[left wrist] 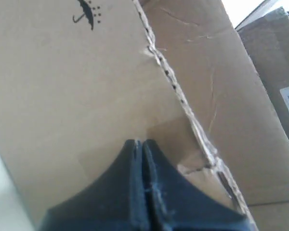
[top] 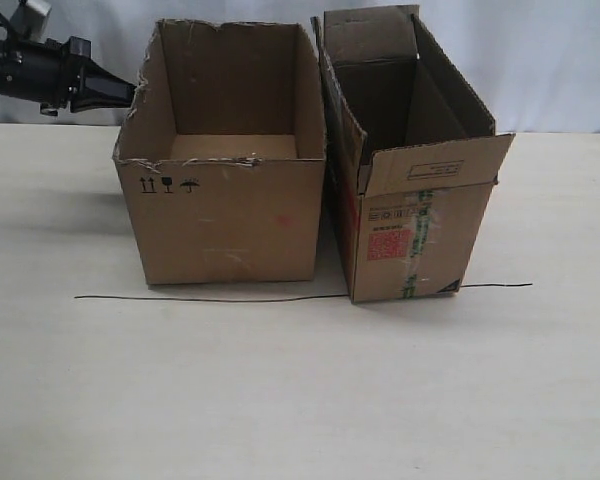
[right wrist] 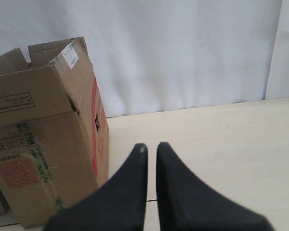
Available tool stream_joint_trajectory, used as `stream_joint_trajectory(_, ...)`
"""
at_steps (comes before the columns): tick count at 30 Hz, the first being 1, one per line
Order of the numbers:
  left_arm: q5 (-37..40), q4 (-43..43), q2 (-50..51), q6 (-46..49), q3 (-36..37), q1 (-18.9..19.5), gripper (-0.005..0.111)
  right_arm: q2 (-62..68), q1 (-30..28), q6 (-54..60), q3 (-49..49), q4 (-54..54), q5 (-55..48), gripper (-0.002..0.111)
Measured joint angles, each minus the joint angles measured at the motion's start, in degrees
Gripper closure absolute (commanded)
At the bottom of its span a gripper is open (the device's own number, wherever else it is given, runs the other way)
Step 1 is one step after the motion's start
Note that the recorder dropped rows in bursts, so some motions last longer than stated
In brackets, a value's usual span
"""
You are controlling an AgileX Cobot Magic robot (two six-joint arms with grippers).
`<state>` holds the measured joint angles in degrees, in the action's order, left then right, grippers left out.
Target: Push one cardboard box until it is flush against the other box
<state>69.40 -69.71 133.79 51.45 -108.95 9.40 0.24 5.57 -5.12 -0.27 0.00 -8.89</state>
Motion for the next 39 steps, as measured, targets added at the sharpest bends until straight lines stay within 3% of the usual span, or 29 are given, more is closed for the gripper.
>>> stream_joint_trajectory(11,0.08,9.27,-4.19,-8.58,0.25,-2.38,0.107,0.00,0.00,0.00,0.00,0.00,0.00,0.103)
stream_joint_trajectory(21,0.22,13.13,-10.86,-8.39,7.41,-2.40,0.107,0.00,0.00,0.00,0.00,0.00,0.00,0.103)
stream_joint_trajectory(31,0.17,14.90,-18.48,-7.21,7.50,0.58,0.107,0.00,0.00,0.00,0.00,0.00,0.00,0.103)
stream_joint_trajectory(35,0.09,15.21,-22.50,-3.71,7.50,-1.96,0.107,0.00,0.00,0.00,0.00,0.00,0.00,0.103)
stream_joint_trajectory(39,0.19,18.50,-25.23,-1.00,7.07,-8.44,0.107,0.00,0.00,0.00,0.00,0.00,0.00,0.103)
